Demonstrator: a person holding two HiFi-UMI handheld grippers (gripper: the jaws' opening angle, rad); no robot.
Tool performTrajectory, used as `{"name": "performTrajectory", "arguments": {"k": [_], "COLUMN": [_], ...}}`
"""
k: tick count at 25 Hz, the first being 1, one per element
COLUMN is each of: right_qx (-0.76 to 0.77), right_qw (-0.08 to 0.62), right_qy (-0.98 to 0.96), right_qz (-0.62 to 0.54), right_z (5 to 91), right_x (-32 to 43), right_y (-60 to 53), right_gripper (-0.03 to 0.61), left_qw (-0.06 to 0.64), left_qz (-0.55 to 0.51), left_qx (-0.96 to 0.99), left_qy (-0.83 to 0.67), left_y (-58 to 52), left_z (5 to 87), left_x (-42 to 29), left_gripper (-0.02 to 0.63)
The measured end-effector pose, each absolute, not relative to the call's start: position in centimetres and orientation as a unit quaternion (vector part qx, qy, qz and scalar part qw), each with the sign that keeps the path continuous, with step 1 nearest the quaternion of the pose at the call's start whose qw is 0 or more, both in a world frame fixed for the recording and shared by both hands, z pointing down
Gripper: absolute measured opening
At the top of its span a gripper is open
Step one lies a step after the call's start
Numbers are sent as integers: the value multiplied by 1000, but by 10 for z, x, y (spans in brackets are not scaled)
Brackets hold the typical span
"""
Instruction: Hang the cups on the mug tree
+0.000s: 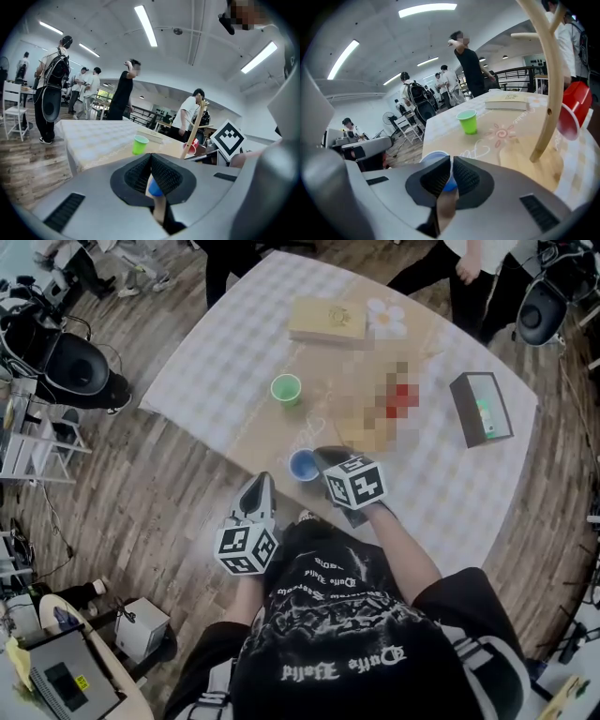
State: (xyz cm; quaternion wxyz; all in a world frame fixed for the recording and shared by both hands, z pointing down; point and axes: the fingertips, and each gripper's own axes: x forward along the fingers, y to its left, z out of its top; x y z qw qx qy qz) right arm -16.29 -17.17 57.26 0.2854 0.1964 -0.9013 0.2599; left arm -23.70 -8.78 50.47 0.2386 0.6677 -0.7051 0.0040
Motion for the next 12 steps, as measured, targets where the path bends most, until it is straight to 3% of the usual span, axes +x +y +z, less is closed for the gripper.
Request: {"name": "performTrajectory", "arguments": {"k": [12], "right_qx": [224], "right_qw": [249], "right_qy": [-915], "right_qz": [226], "right_z": [540], "right_x": [-151], "right_y": [-175], "right_gripper": [23], "left_qw": [233], "left_qz": [1], "left_qx": [683], "left_qy": [-692], "left_y": [-91], "left_z": [499], "left_x": [-229], "left_gripper": [20]}}
